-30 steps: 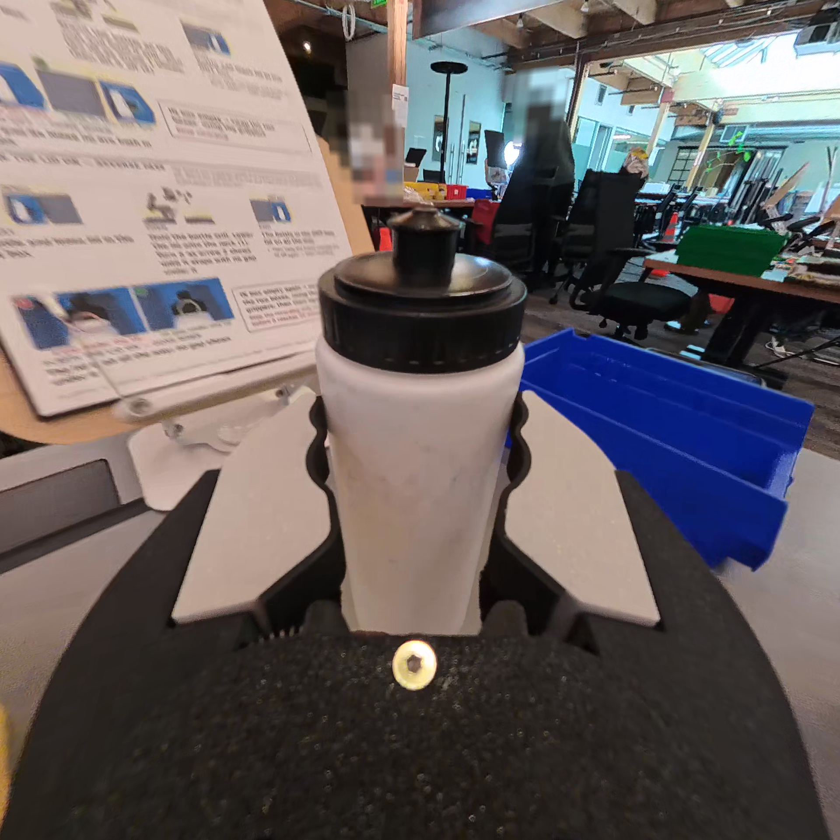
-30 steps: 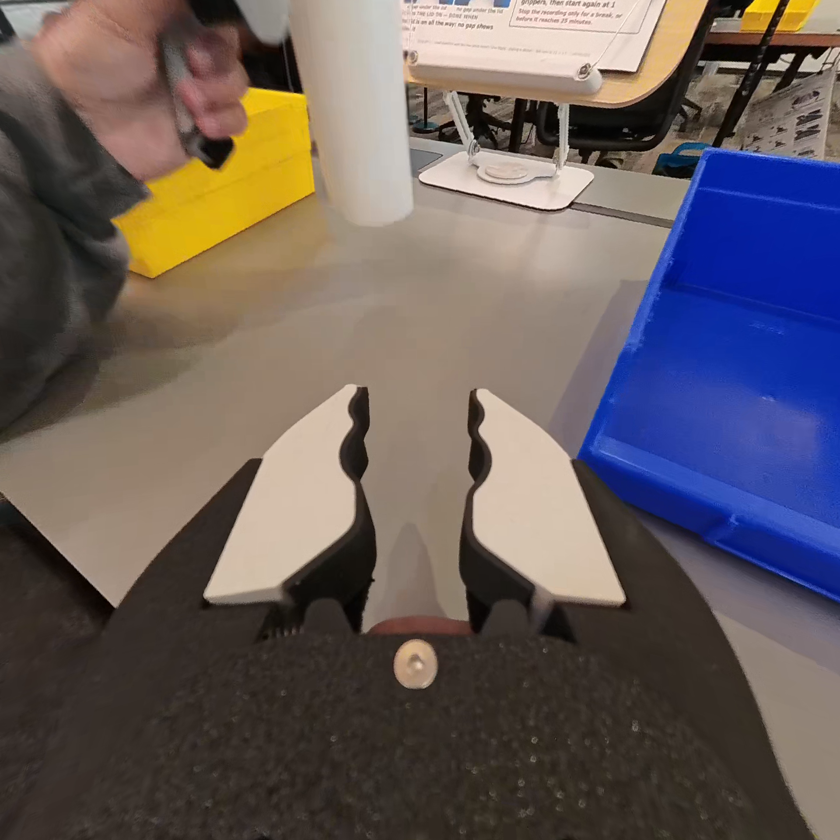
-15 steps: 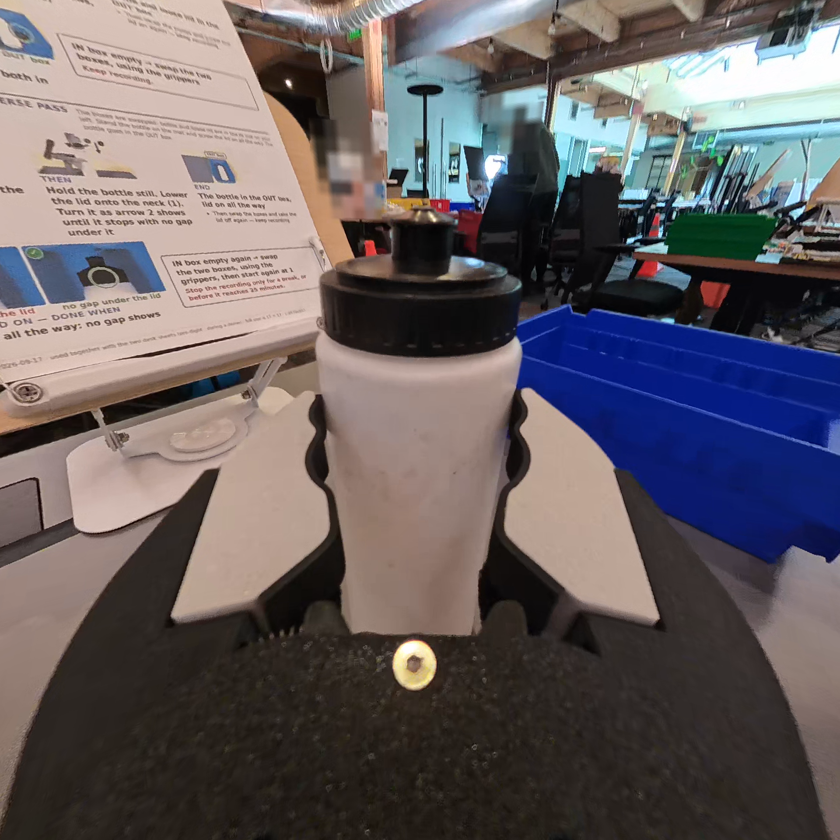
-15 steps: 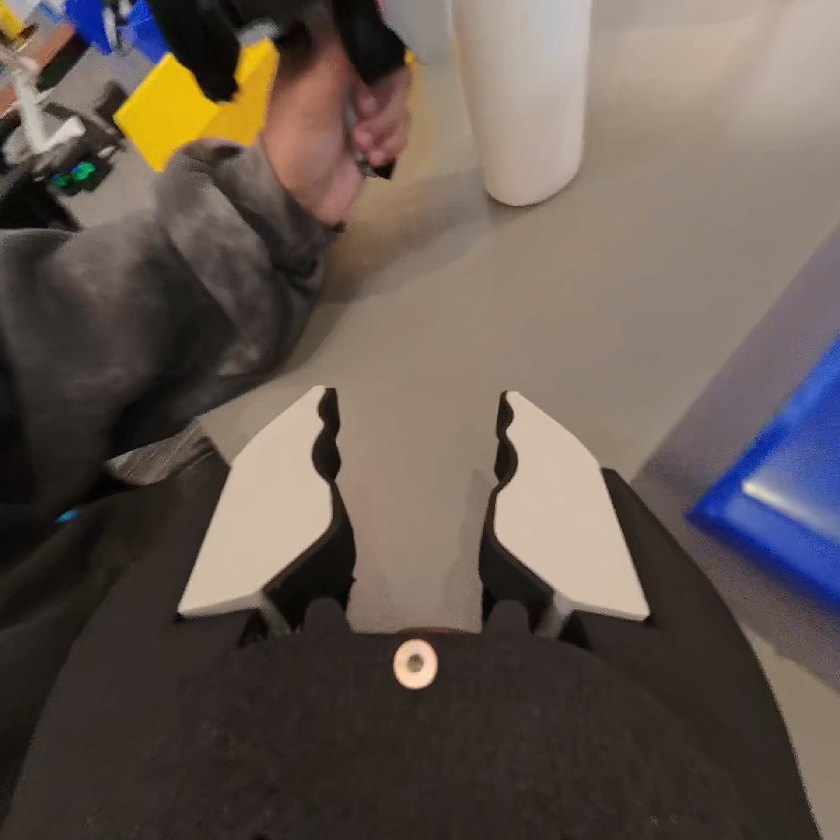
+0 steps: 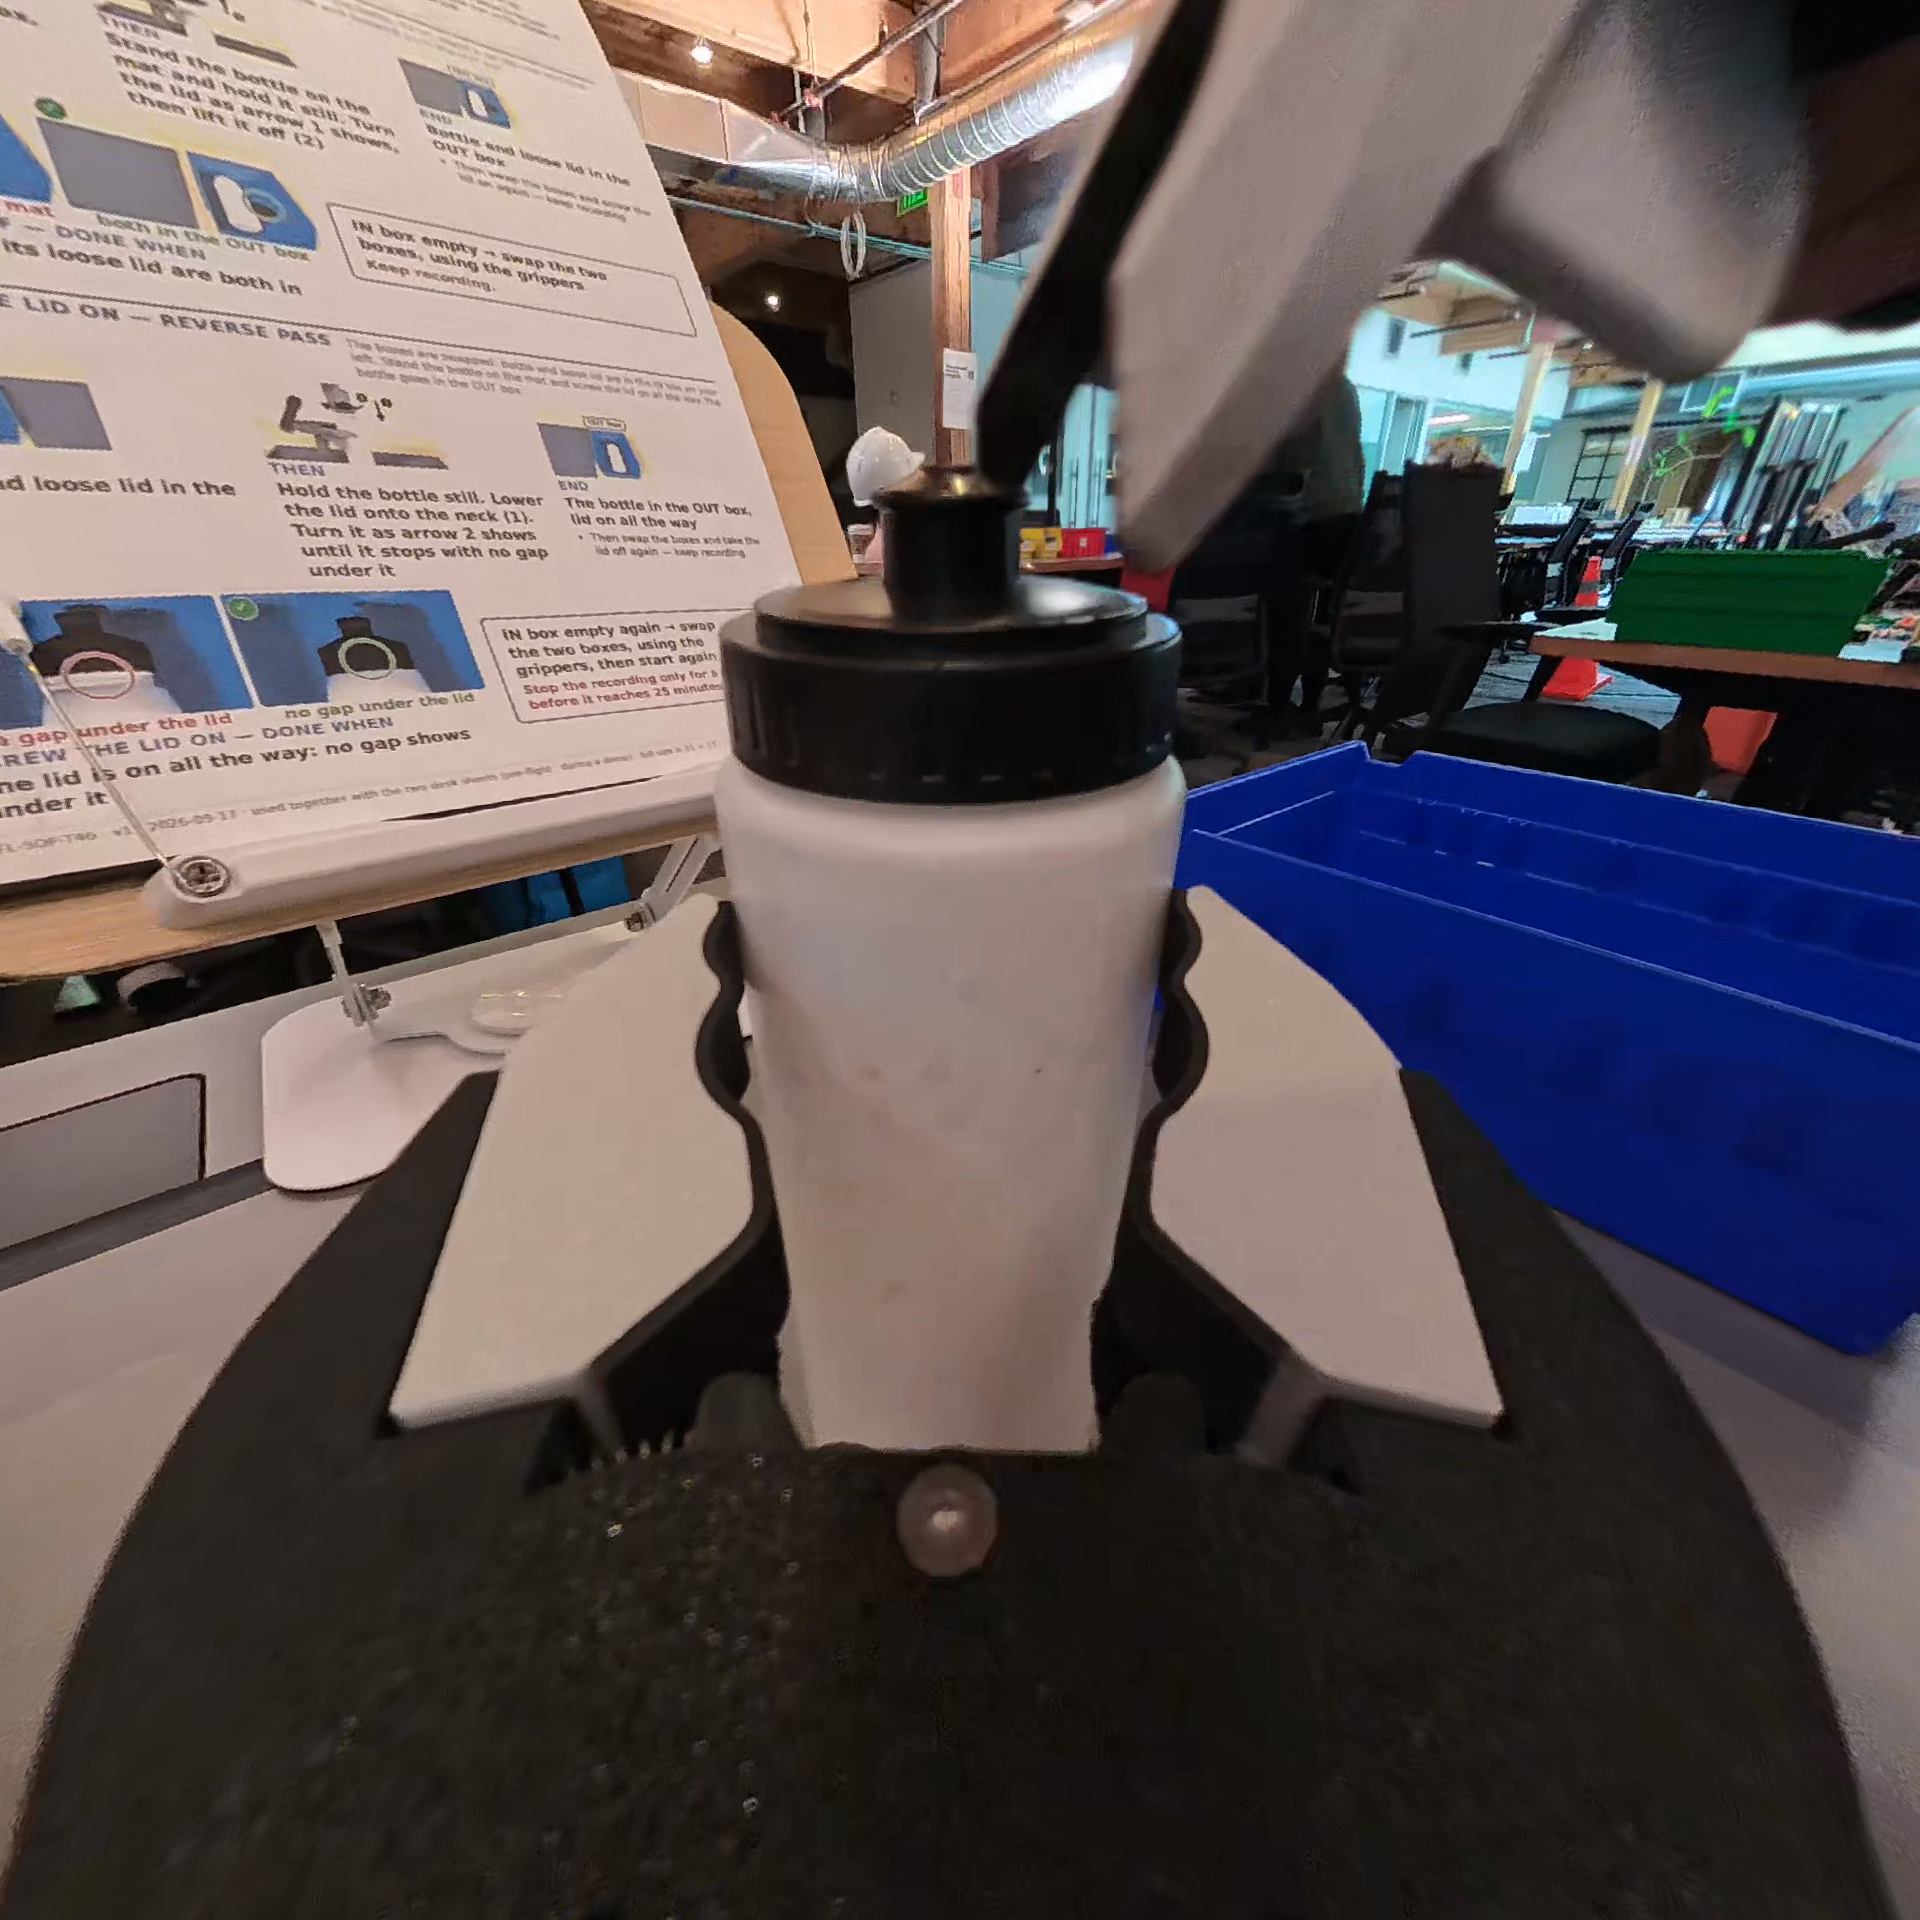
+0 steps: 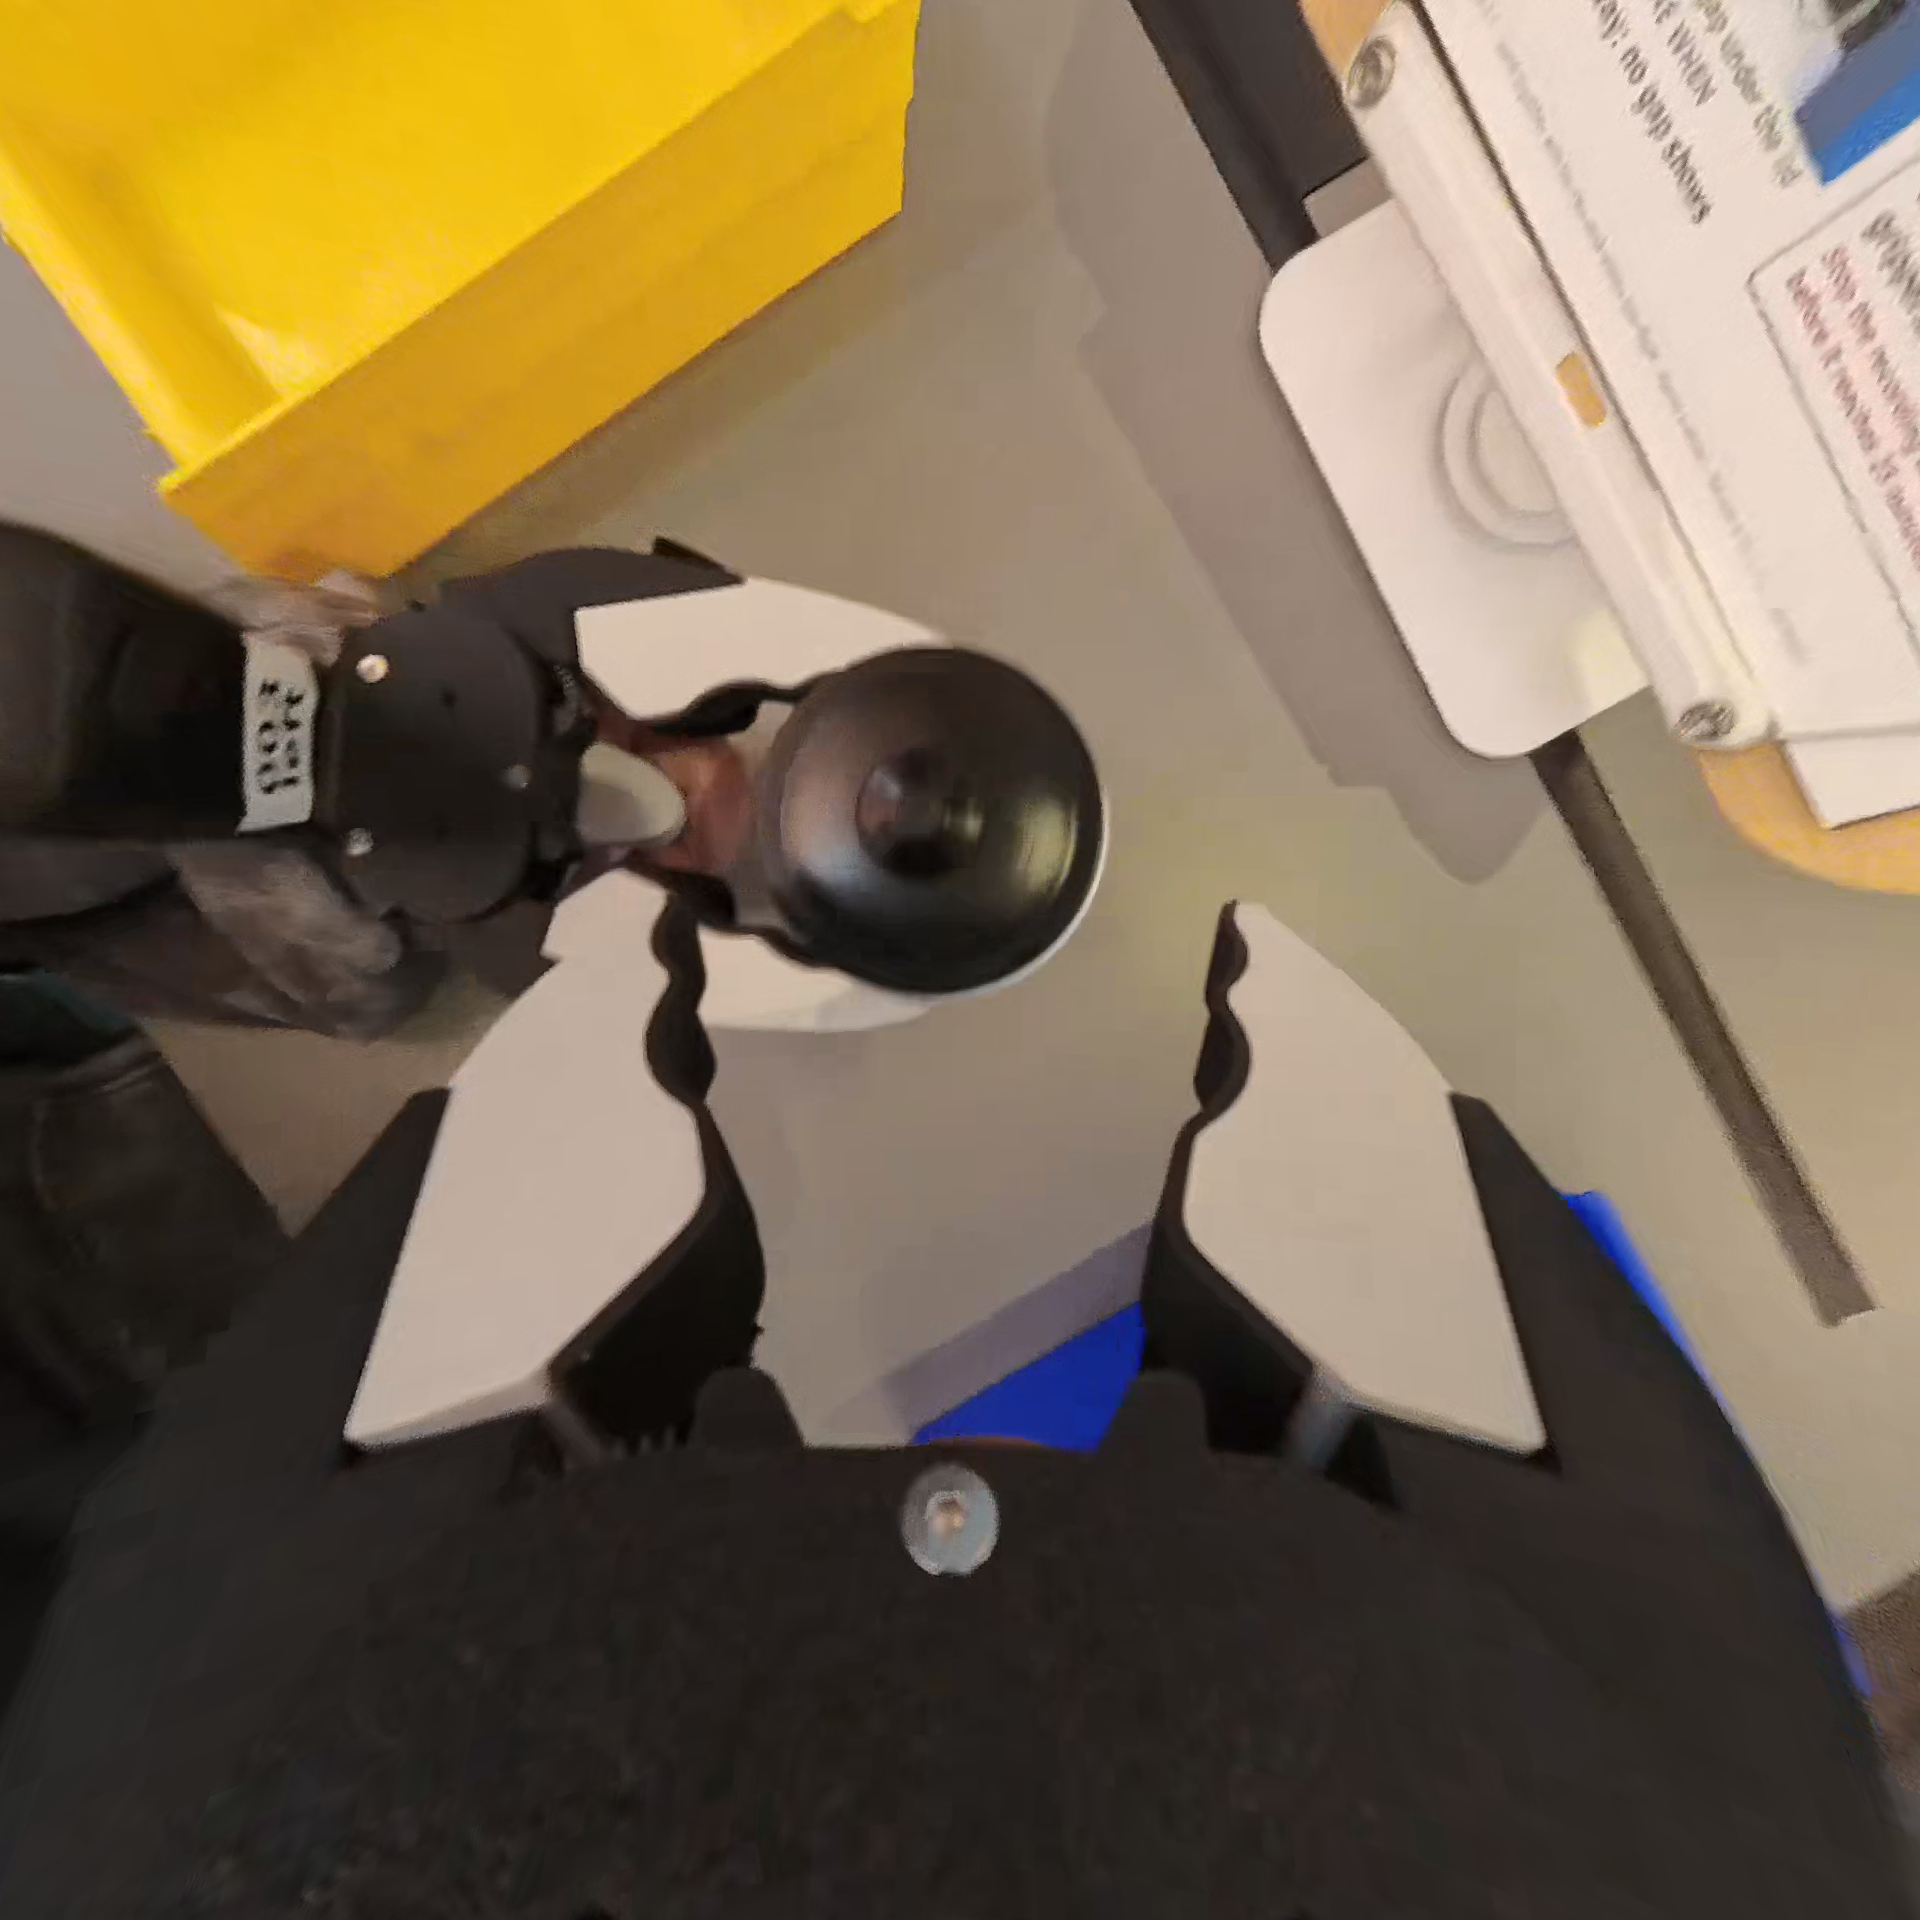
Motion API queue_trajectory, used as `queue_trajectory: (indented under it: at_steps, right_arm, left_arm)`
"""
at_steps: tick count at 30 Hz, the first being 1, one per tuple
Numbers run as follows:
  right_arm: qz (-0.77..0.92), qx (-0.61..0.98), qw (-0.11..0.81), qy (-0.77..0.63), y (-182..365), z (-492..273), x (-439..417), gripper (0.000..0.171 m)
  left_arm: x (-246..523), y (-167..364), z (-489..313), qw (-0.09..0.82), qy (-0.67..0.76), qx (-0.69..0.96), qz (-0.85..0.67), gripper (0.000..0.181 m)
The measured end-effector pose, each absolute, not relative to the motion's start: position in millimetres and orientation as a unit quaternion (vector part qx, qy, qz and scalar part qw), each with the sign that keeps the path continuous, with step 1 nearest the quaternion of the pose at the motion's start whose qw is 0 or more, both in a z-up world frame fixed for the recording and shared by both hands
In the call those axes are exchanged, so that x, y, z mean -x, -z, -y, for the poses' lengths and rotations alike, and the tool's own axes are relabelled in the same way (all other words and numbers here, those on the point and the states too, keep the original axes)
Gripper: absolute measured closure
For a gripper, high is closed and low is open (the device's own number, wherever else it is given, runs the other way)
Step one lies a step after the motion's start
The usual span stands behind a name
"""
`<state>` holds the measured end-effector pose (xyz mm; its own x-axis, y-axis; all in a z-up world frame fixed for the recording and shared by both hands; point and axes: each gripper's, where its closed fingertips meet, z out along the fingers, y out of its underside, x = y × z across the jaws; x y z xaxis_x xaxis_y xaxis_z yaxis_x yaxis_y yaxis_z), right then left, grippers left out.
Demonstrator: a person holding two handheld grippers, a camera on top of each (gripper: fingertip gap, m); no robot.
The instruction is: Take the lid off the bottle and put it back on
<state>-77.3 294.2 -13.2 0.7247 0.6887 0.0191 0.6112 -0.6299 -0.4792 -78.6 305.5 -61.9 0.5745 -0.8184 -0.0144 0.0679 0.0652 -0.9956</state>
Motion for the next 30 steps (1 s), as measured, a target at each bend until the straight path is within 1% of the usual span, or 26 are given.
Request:
queue_trajectory:
  at_steps: [4, 5, 8, 17, 23, 30]
  right_arm:
    - [0.386, 0.894, 0.223, -0.042, 25, -307, 86, 0.081]
    - [0.384, 0.896, 0.220, -0.032, 29, -308, 84, 0.084]
    - [0.381, 0.901, 0.204, -0.035, 35, -306, 86, 0.100]
    - [0.447, 0.886, 0.124, -0.007, 36, -308, 80, 0.100]
    - [0.500, 0.861, 0.090, 0.010, 36, -311, 78, 0.100]
    - [0.627, 0.776, 0.060, 0.023, 36, -310, 72, 0.100]
  left_arm:
    - [77, 63, -307, 0.660, 0.330, 0.595, -0.316, 0.105]
    - [77, 63, -308, 0.659, 0.331, 0.597, -0.316, 0.105]
    - [78, 64, -311, 0.655, 0.336, 0.600, -0.314, 0.105]
    - [76, 65, -314, 0.647, 0.340, 0.602, -0.322, 0.106]
    - [77, 66, -316, 0.645, 0.344, 0.601, -0.322, 0.107]
    - [73, 66, -313, 0.641, 0.356, 0.590, -0.338, 0.107]
